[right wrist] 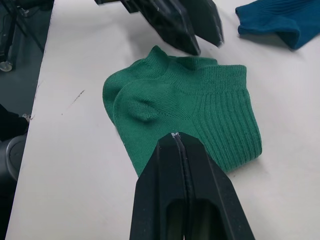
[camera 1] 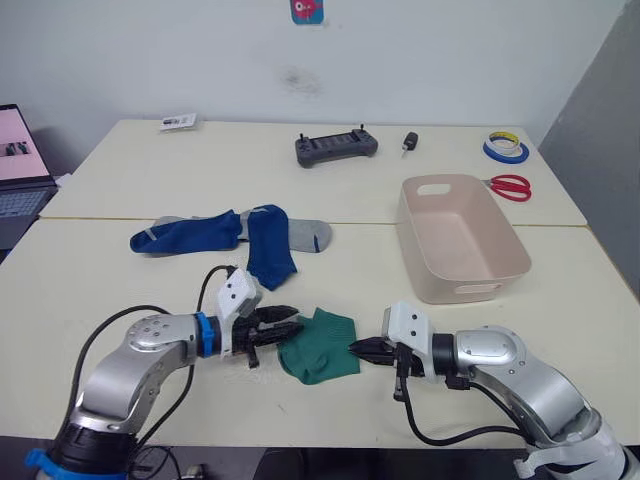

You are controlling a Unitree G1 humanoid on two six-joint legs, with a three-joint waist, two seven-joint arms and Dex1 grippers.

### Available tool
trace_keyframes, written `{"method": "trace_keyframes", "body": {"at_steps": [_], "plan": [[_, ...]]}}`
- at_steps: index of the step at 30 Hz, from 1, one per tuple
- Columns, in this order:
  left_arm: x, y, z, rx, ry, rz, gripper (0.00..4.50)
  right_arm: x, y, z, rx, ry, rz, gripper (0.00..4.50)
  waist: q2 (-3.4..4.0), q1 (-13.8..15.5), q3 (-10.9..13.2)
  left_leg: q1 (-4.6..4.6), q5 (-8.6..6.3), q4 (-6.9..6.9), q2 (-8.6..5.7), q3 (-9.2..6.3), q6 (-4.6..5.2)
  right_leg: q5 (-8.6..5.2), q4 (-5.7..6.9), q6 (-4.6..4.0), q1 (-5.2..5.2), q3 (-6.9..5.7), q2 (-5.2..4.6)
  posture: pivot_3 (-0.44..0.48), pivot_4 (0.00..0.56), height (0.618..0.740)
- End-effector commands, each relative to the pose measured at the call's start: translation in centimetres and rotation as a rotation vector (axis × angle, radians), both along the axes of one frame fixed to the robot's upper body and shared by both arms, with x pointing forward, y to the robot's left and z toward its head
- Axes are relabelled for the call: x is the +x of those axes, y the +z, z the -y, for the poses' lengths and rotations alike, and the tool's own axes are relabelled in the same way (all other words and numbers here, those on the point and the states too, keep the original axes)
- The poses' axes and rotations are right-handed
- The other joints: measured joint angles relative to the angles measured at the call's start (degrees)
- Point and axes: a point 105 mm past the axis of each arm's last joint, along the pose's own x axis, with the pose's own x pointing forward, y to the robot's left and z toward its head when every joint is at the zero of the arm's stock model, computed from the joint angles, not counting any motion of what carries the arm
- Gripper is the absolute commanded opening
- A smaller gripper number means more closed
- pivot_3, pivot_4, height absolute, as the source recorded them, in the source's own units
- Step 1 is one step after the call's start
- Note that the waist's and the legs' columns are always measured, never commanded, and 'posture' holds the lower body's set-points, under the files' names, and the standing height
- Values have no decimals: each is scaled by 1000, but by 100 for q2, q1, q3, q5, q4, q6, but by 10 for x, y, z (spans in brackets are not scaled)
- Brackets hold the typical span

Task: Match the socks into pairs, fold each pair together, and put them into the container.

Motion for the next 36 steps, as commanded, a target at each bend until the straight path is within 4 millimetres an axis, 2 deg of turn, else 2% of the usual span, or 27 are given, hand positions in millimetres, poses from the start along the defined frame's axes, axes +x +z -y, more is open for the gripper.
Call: {"method": "trace_keyframes", "body": {"at_steps": [1,4,7,11,18,24,30,36], "plan": [[2,3,6,3,-14,37,1798,-1,13,-3,27,16,48,0,0,-5,0,0,0,0,1,-1,0,0,0,0,0,0,1,0,150,740],[4,2,9,-2,-10,30,1798,0,14,-2,25,11,49,0,0,-1,0,1,0,0,1,-3,0,0,1,0,0,-2,1,0,150,740],[7,0,10,-5,-1,21,1268,0,14,-2,25,6,51,0,0,-1,0,0,0,1,0,-2,0,0,1,0,0,-1,1,0,150,740],[2,-3,12,0,-23,-5,16,0,15,-2,26,1,54,0,0,-2,0,0,0,0,0,-1,0,0,0,0,0,-1,0,0,150,740],[-2,-3,14,-7,-37,-23,16,1,16,-2,28,-2,57,0,0,-1,0,0,0,0,0,-1,0,0,1,0,0,-1,0,0,150,740],[-1,16,7,-59,-8,-14,16,2,16,-2,31,-8,57,0,0,-2,0,0,0,0,1,-2,0,0,1,0,0,-1,1,0,150,740],[-14,30,-7,-59,20,-79,16,0,20,-1,52,-8,44,0,0,-8,0,0,0,0,2,-2,0,0,1,0,-1,0,1,0,150,740],[-25,20,-19,-29,97,-197,16,0,23,-3,70,-6,35,0,0,-3,0,1,0,0,1,-3,0,0,1,0,1,-1,-1,0,150,740]]}}
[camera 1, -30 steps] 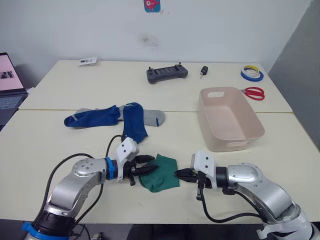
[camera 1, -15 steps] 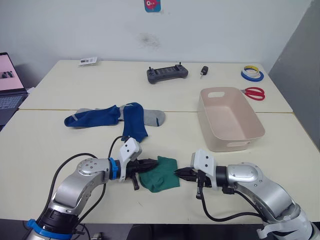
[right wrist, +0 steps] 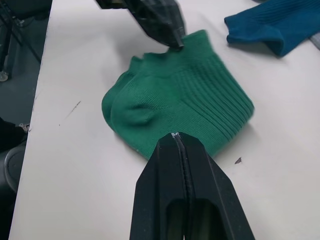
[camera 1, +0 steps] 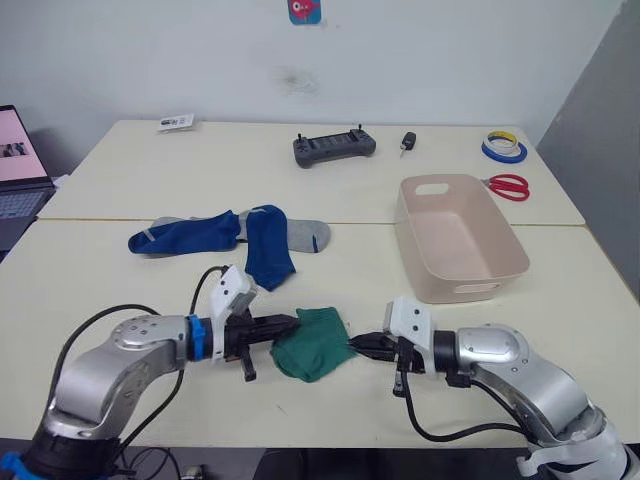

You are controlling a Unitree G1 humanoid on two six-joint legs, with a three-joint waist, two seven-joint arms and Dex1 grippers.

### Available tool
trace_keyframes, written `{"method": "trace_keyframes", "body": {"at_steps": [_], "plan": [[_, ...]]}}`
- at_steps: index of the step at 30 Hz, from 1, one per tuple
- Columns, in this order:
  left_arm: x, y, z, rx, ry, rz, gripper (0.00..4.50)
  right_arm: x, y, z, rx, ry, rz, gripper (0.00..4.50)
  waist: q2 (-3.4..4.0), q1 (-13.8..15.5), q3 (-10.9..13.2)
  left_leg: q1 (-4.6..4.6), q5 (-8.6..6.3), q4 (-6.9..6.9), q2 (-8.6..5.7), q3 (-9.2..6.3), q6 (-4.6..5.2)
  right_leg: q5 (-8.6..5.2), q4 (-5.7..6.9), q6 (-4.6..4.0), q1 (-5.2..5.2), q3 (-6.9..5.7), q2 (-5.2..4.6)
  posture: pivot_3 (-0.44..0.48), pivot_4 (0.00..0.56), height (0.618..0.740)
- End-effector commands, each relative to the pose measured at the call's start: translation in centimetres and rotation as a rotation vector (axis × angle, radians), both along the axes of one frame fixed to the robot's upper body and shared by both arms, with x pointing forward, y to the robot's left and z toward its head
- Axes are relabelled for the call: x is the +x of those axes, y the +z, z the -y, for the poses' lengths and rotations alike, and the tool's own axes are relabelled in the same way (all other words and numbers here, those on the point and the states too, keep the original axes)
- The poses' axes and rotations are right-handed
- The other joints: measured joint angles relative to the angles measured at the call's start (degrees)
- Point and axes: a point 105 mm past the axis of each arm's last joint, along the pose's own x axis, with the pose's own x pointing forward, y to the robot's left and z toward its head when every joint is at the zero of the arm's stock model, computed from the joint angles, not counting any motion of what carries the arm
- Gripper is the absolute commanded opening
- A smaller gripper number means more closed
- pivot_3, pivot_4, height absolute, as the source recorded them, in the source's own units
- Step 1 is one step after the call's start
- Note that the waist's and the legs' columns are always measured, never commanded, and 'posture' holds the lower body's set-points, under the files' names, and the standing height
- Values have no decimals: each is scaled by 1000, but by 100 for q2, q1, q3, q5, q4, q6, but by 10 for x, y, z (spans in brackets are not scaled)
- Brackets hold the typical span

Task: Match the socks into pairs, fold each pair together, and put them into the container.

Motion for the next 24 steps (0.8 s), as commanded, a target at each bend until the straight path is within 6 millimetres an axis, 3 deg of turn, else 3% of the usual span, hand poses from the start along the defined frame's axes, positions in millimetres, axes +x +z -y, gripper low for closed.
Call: {"method": "trace_keyframes", "body": {"at_steps": [1,7,13,17,19,23,24], "plan": [[-2,-1,-1,13,30,-19,16,-2,14,-5,35,23,42,0,0,2,0,1,0,0,0,0,0,0,0,0,0,0,0,0,150,740],[2,-10,8,0,62,-36,16,-2,13,-9,32,31,49,0,0,7,0,-1,0,0,-1,0,0,0,-1,0,0,0,-1,0,150,740],[3,-13,-1,43,73,-10,16,0,12,-10,33,19,55,0,0,3,0,0,0,0,0,0,-1,0,0,0,-1,1,0,0,150,740],[7,-13,-13,90,94,41,857,0,11,-11,33,14,58,0,0,4,0,2,0,-2,0,1,-1,0,0,0,-2,1,0,0,150,740],[6,-8,-17,94,89,62,1497,0,11,-10,33,12,60,0,0,5,0,0,0,-1,0,1,-1,0,-1,0,-1,1,-1,0,150,740],[15,14,-28,73,79,194,2738,3,11,-7,32,-3,65,0,0,6,0,0,0,-1,0,1,-1,0,-1,0,-1,0,-1,0,150,740],[14,18,-28,62,63,207,2738,3,11,-7,32,-6,66,0,0,5,0,1,0,-1,1,1,-1,0,-1,0,-2,0,-1,0,150,740]]}}
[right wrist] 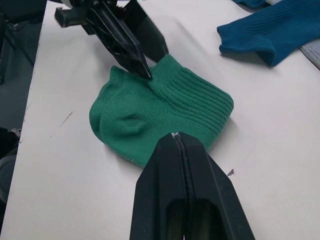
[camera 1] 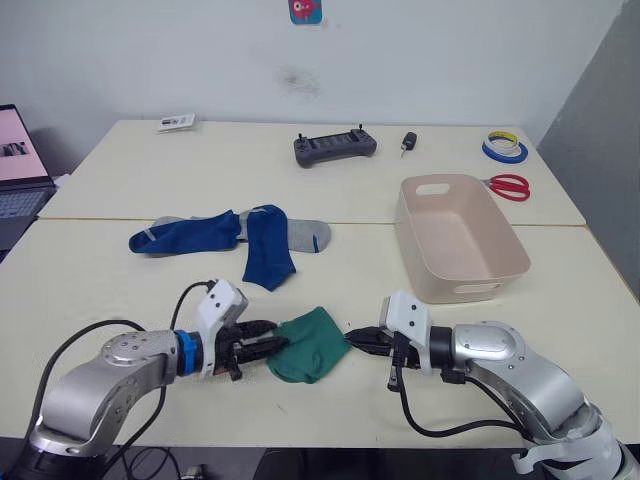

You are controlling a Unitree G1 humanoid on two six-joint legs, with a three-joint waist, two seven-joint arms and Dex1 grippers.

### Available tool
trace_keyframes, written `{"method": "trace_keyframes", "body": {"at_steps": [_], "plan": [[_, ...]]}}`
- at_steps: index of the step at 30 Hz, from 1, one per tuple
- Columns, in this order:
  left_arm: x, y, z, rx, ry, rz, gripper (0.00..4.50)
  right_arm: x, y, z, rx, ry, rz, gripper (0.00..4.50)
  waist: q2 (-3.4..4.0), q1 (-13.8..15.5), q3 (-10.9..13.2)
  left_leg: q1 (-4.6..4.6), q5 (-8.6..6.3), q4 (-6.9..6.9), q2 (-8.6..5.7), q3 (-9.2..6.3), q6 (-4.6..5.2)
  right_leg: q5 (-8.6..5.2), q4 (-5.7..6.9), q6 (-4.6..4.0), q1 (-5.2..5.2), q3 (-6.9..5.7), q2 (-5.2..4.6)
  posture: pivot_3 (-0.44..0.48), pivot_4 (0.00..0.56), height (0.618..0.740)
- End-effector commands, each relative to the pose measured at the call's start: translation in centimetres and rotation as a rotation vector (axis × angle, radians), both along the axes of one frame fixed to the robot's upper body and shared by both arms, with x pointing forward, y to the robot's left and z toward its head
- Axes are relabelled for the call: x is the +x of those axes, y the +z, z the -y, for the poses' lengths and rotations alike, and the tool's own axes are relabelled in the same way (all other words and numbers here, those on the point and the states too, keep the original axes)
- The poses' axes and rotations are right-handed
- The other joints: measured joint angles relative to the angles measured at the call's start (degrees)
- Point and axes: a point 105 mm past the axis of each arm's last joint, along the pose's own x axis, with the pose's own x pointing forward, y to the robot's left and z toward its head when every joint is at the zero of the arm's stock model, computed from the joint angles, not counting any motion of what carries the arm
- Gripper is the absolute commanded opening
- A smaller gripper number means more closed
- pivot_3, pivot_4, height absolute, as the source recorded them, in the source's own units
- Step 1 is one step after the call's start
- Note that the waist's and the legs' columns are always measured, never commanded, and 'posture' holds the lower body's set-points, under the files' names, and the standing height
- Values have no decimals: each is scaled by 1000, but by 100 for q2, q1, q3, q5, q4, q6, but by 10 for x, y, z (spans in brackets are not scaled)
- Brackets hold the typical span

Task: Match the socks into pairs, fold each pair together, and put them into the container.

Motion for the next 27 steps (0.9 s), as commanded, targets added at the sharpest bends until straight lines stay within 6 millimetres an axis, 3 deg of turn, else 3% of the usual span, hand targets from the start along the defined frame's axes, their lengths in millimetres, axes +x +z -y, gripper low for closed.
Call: {"method": "trace_keyframes", "body": {"at_steps": [1,5,6,10,14,16,20,27], "plan": [[4,32,-6,-23,-55,137,2738,1,9,0,25,1,42,0,0,-1,0,0,0,0,0,0,0,0,0,0,0,-1,0,0,150,740],[-12,38,5,-51,-196,96,2738,3,9,1,28,-16,46,0,0,-2,0,-1,0,-1,-1,5,0,0,-2,0,0,2,-1,0,150,740],[-14,35,7,-56,-210,73,2558,5,9,1,33,-31,49,0,0,-3,0,-1,0,-1,-1,5,0,0,-2,0,0,3,-1,0,150,740],[-23,13,13,21,-285,21,1491,10,11,0,60,-77,31,0,1,-8,0,0,0,-2,-1,5,0,0,-1,0,0,3,0,0,150,740],[-15,-11,8,63,-237,11,158,12,16,-1,92,-97,-18,0,1,-2,0,0,0,-1,0,4,0,0,0,0,-1,2,0,0,150,740],[-16,-22,7,85,-244,-2,17,14,17,1,107,-110,-64,0,1,-4,1,0,0,-1,0,4,0,0,0,0,-1,2,1,0,150,740],[-18,-39,6,118,-260,-21,0,16,16,4,87,-119,-144,906,1,-3,0,-1,-1,-1,-1,4,1,0,0,0,-1,2,0,0,150,740],[-23,-51,1,142,-265,-34,0,28,4,6,-27,-212,-344,3393,7,-6,-4,3,-1,-1,-3,7,1,0,3,-1,0,6,-2,0,150,740]]}}
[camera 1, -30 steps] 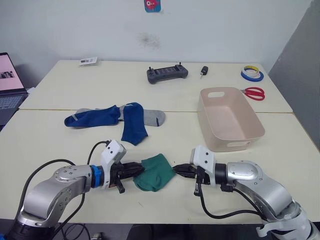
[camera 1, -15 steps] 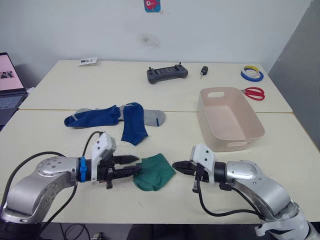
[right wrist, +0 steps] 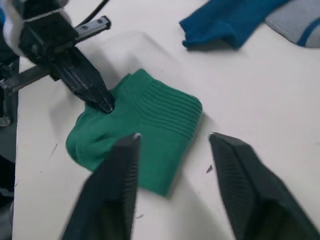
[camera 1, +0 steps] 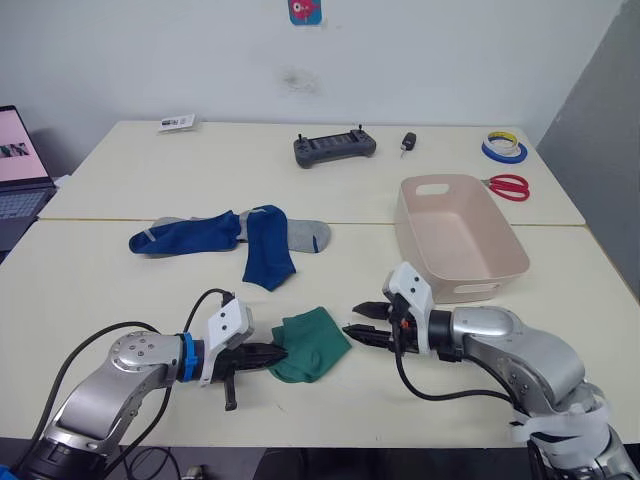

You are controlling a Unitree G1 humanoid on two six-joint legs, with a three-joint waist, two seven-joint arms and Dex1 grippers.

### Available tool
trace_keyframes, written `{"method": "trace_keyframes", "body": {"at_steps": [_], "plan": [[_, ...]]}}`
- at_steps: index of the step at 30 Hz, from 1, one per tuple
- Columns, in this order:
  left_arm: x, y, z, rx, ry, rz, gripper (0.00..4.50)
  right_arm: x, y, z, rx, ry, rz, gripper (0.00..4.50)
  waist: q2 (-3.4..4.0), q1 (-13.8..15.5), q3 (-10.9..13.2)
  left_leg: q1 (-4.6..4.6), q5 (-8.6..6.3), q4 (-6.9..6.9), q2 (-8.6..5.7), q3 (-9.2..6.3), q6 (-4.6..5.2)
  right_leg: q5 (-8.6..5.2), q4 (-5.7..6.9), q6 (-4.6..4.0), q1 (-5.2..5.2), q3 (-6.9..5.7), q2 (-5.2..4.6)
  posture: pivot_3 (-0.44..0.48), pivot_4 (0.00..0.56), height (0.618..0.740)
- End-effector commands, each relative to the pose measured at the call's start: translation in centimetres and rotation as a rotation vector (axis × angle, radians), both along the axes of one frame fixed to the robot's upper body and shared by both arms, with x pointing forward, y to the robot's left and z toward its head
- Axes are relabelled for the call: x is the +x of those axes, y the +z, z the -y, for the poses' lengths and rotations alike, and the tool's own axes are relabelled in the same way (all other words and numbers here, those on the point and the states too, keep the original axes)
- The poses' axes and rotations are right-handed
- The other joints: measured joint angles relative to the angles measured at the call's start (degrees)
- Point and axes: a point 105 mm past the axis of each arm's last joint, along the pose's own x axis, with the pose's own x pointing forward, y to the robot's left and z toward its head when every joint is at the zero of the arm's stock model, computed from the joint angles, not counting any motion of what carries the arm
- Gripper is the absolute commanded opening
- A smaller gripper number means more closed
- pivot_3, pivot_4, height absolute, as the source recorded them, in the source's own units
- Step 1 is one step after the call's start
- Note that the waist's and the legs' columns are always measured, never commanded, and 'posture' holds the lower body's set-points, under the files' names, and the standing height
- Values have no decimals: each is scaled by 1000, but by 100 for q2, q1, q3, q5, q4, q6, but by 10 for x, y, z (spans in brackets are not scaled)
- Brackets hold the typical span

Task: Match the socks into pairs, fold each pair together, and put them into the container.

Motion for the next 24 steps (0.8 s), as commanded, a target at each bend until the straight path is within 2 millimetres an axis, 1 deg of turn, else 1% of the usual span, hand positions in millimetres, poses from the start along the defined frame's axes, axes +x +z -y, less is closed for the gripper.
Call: {"method": "trace_keyframes", "body": {"at_steps": [1,2,3,5,7,11,18,21,24], "plan": [[-10,-19,-5,45,2,-59,0,-1,-2,-2,-6,9,-102,3789,-2,0,-2,0,0,0,0,-1,0,0,0,0,0,-2,0,0,150,740],[-11,-19,-7,49,3,-60,0,1,-4,-4,-6,8,-133,4067,-1,-1,-2,0,0,-1,1,-2,0,0,-2,0,1,-2,0,0,150,740],[-12,-20,-7,54,3,-60,0,3,-8,-5,-15,1,-161,4476,0,-2,-1,0,0,-2,2,-2,1,0,-2,0,0,-2,0,0,150,740],[-13,-21,-9,64,0,-58,0,7,-16,-6,-34,-8,-198,4476,1,-3,-2,0,0,-2,1,-1,1,0,-2,0,-1,-1,0,0,150,740],[-13,-22,-9,64,4,-57,0,7,-19,-11,-38,13,-223,4476,1,-5,-2,0,0,-2,1,0,1,0,-1,0,-1,-1,0,0,150,740],[-14,-22,-8,63,8,-58,0,5,-20,-31,-34,73,-250,4476,6,-20,-4,5,-1,-4,3,0,1,0,1,0,-1,1,3,0,150,740],[-17,-25,-9,68,12,-63,0,-3,-21,-62,-18,172,-285,4476,7,-27,-6,6,-1,-4,3,-2,1,0,1,0,-1,-1,3,0,150,740],[-18,-27,-11,69,17,-66,0,-5,-21,-69,3,191,-308,4476,8,-42,-6,6,-1,-4,3,-1,1,0,2,0,-1,0,3,0,150,740],[-20,-29,-12,69,20,-68,0,-6,-16,-73,45,209,-340,4476,9,-63,-7,8,-1,-6,4,-2,1,0,3,0,-1,-1,3,0,150,740]]}}
